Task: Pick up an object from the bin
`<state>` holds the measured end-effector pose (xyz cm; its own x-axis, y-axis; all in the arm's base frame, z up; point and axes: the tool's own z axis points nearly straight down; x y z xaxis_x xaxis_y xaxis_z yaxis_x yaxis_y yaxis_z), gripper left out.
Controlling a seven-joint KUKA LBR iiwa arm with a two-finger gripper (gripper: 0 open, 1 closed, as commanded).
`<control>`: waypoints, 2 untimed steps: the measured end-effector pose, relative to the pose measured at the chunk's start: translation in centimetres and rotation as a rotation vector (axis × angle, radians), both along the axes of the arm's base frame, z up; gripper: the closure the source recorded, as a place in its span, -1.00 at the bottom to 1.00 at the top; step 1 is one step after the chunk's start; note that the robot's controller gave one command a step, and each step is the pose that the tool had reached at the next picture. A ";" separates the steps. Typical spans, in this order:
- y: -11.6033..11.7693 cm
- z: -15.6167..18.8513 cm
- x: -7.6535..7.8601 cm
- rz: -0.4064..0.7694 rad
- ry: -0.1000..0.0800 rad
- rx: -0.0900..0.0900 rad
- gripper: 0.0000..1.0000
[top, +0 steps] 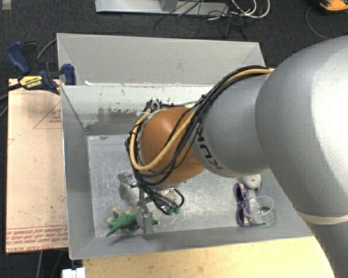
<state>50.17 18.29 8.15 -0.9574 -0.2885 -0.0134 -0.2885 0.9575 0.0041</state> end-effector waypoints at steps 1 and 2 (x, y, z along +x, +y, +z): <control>1.3 -0.8 0.8 0.309 0.005 -0.004 1.00; 1.3 -0.8 0.8 0.309 0.005 -0.004 1.00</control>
Offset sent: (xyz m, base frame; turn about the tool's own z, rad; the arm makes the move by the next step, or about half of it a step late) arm 0.0000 0.0000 0.0000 0.0000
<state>50.99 19.63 7.38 -0.8243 -0.5661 -0.0072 -0.5661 0.8243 0.0032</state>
